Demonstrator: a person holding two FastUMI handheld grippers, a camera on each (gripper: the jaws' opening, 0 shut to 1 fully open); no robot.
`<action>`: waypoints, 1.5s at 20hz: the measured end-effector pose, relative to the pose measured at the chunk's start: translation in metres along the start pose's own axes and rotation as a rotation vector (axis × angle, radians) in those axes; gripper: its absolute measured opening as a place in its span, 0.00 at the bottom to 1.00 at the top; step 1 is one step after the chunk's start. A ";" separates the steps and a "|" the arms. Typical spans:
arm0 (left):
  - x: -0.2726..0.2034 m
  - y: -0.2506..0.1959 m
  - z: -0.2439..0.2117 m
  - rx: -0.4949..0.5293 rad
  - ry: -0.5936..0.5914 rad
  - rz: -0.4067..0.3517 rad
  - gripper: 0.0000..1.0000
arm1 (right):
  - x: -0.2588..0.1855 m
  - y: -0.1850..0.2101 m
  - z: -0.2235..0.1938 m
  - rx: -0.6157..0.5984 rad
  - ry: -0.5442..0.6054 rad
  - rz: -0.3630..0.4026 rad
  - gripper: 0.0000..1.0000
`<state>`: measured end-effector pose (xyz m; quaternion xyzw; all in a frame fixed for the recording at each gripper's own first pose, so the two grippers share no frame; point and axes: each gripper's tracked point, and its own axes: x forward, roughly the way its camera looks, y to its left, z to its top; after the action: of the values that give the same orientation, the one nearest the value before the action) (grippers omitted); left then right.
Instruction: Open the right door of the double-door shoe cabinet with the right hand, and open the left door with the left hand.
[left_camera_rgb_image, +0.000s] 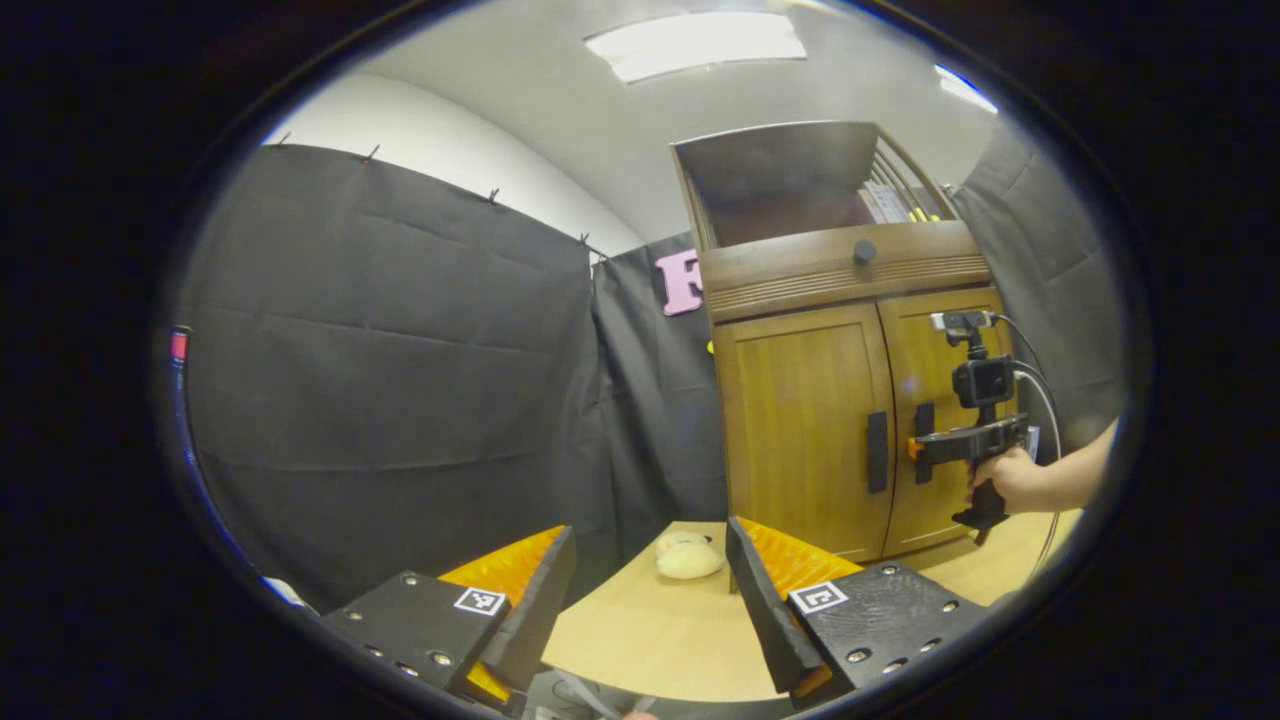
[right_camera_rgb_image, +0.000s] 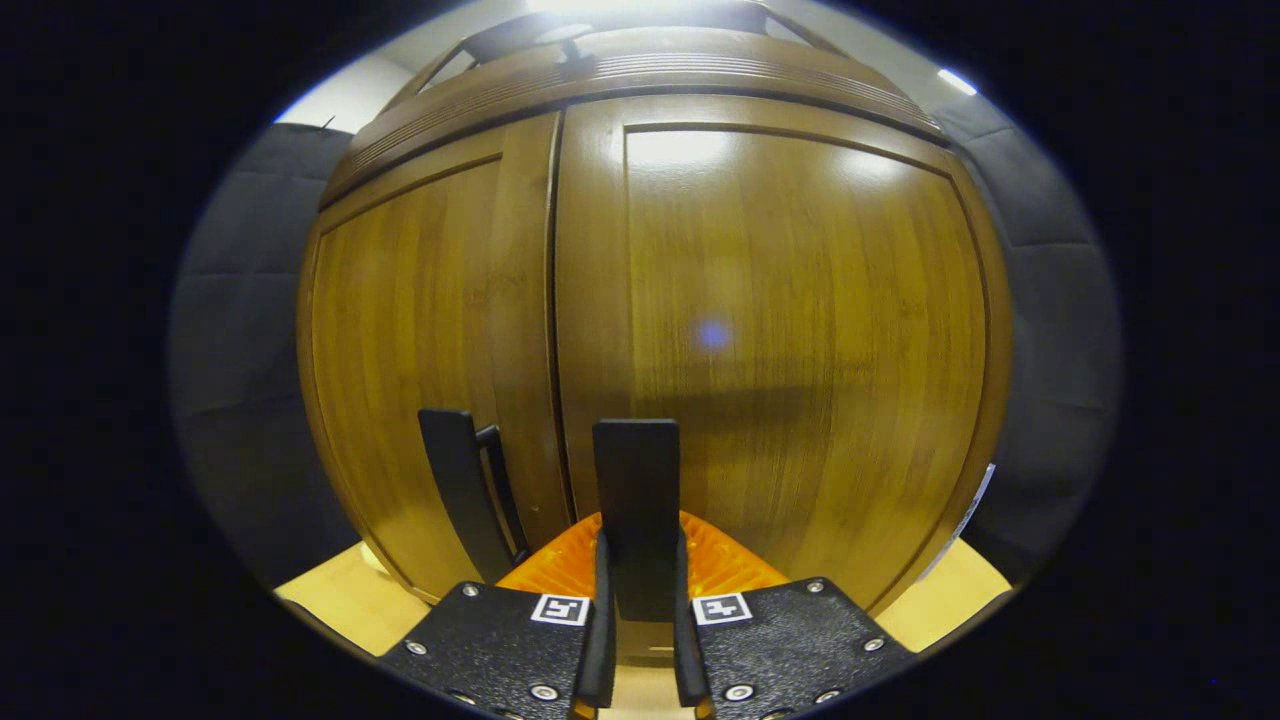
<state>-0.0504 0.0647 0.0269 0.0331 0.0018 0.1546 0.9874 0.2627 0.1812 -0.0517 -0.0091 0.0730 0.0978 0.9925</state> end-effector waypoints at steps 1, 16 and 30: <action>0.000 0.000 0.000 0.000 -0.001 -0.001 0.93 | 0.003 0.000 -0.001 0.010 0.004 0.000 0.20; 0.007 -0.009 0.002 -0.008 -0.021 -0.093 0.92 | -0.055 -0.006 -0.006 0.026 -0.003 0.099 0.20; 0.007 -0.022 0.004 -0.017 -0.048 -0.233 0.92 | -0.111 -0.035 -0.012 0.032 -0.006 0.122 0.20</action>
<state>-0.0370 0.0459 0.0290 0.0281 -0.0192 0.0380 0.9987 0.1601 0.1246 -0.0472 0.0117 0.0721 0.1571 0.9849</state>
